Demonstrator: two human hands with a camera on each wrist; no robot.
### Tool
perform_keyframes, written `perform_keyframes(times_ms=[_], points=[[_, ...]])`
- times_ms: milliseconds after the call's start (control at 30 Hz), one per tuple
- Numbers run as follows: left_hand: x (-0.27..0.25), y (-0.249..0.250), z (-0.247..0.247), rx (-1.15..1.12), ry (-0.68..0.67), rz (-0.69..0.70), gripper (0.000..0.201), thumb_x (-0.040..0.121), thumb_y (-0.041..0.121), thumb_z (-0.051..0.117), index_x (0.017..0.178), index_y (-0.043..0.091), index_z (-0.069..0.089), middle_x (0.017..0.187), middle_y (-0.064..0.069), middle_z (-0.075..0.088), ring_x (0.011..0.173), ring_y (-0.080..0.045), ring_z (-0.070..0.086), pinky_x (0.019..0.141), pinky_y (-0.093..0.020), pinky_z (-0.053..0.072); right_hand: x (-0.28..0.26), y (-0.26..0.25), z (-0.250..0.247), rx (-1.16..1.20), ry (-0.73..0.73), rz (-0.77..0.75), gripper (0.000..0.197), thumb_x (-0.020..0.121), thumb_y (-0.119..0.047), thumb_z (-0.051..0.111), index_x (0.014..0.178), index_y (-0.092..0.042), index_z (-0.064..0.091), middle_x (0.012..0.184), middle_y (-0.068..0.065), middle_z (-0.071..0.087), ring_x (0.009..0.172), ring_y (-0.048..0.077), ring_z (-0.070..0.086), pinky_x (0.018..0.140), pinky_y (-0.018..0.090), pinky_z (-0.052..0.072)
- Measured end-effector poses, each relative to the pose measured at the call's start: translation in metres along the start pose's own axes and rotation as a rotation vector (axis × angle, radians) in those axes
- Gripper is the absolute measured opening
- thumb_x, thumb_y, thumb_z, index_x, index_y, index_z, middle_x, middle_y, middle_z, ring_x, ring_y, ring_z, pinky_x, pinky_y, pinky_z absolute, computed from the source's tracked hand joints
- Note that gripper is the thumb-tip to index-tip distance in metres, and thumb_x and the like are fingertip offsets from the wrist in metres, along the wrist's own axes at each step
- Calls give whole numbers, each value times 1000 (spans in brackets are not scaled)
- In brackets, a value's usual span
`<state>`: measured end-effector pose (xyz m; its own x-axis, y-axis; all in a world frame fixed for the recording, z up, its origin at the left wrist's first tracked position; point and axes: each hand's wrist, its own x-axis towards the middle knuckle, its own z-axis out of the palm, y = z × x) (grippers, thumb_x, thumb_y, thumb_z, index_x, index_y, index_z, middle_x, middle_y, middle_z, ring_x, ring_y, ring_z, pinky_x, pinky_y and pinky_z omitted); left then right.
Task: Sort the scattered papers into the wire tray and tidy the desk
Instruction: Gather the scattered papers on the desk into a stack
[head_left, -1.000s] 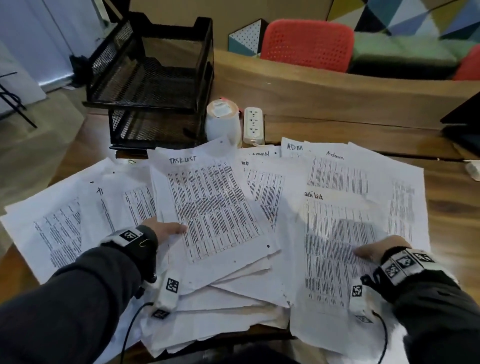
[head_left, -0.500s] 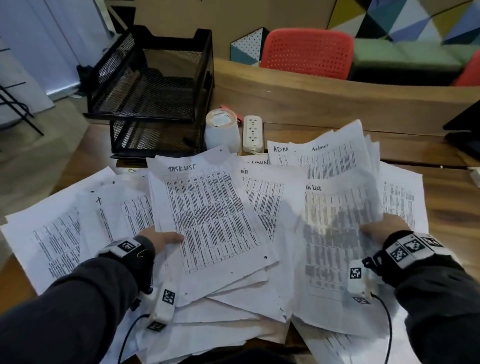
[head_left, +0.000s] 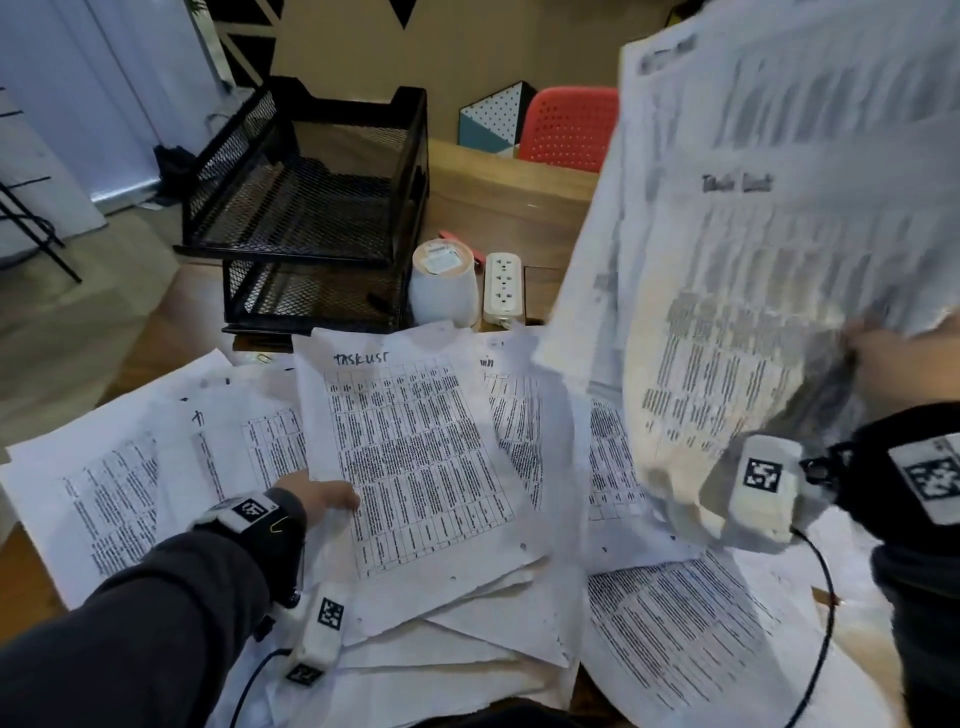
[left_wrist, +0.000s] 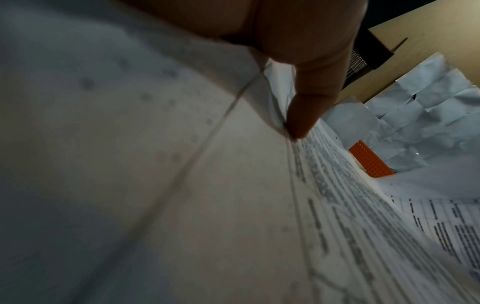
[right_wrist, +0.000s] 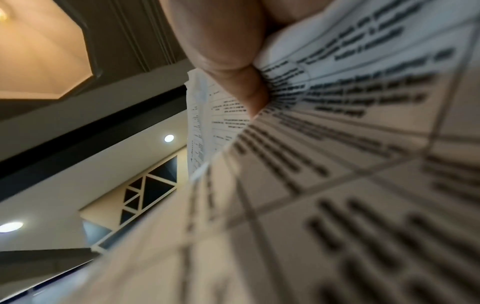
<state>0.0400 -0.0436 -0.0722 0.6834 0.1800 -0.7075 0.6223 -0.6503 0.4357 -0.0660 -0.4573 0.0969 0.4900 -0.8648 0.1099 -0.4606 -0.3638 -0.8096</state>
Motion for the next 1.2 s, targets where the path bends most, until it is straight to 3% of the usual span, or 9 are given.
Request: perform_keyframes(times_ms=[200, 267, 333, 433, 533, 633, 733, 867, 1200], points=[[-12, 4, -4, 149, -60, 72, 15, 76, 19, 66, 82, 7, 61, 82, -14, 54, 93, -28, 50, 69, -25, 42, -58, 11, 54, -27, -293, 20, 7, 83, -6, 60, 90, -8, 62, 81, 12, 58, 86, 33, 61, 68, 29, 37], [-10, 1, -5, 140, -87, 64, 13, 85, 16, 59, 74, 22, 55, 97, -18, 55, 102, -29, 49, 84, -29, 44, -75, 22, 76, -58, -391, 37, 14, 84, -6, 61, 97, -4, 63, 85, 14, 59, 82, 28, 58, 69, 27, 36], [-9, 0, -8, 28, -108, 49, 22, 82, 35, 61, 95, 17, 61, 134, -26, 45, 121, -37, 43, 103, -43, 35, -90, 34, 98, -85, -501, 75, 15, 85, -7, 62, 100, -8, 62, 84, 13, 62, 75, 23, 56, 66, 25, 39], [-1, -2, -6, -148, -158, 72, 108, 46, 72, 62, 136, 15, 43, 147, -17, 35, 134, -34, 33, 108, -49, 25, -107, 50, 124, -151, -616, 102, 24, 84, -4, 60, 107, -9, 60, 84, 8, 63, 74, 24, 59, 68, 30, 50], [0, -2, -5, -130, -83, 40, 91, 67, 52, 71, 136, 2, 40, 140, -22, 42, 128, -38, 40, 109, -47, 31, -113, 59, 135, -235, -622, 85, 28, 85, -1, 54, 112, -7, 59, 89, 9, 60, 79, 25, 54, 66, 26, 46], [-1, -1, -4, 31, -93, 103, 87, 48, 49, 74, 119, 1, 59, 131, -21, 51, 117, -37, 50, 99, -36, 43, -113, 60, 132, -235, -527, 68, 28, 87, -2, 50, 113, -8, 58, 87, 8, 55, 78, 25, 51, 65, 25, 40], [-11, 2, -10, 78, -95, 170, 36, 63, 30, 74, 90, 7, 70, 116, -20, 59, 105, -32, 55, 82, -27, 44, -108, 59, 127, -190, -487, 28, 20, 88, -4, 50, 106, -8, 59, 84, 10, 58, 79, 28, 54, 71, 29, 41], [-18, 1, -6, -24, -110, 257, 69, 63, 39, 77, 120, 5, 58, 121, -12, 61, 106, -25, 55, 93, -28, 40, -110, 56, 128, -167, -549, 27, 12, 88, -2, 52, 98, -4, 57, 86, 15, 61, 81, 31, 58, 73, 34, 48], [-49, 15, 14, -39, -41, 372, 61, 76, 19, 74, 128, 7, 45, 124, -8, 59, 104, -21, 55, 82, -21, 37, -118, 61, 128, -31, -575, 146, 12, 89, -1, 54, 95, -11, 55, 85, 8, 59, 81, 26, 57, 73, 34, 47]])
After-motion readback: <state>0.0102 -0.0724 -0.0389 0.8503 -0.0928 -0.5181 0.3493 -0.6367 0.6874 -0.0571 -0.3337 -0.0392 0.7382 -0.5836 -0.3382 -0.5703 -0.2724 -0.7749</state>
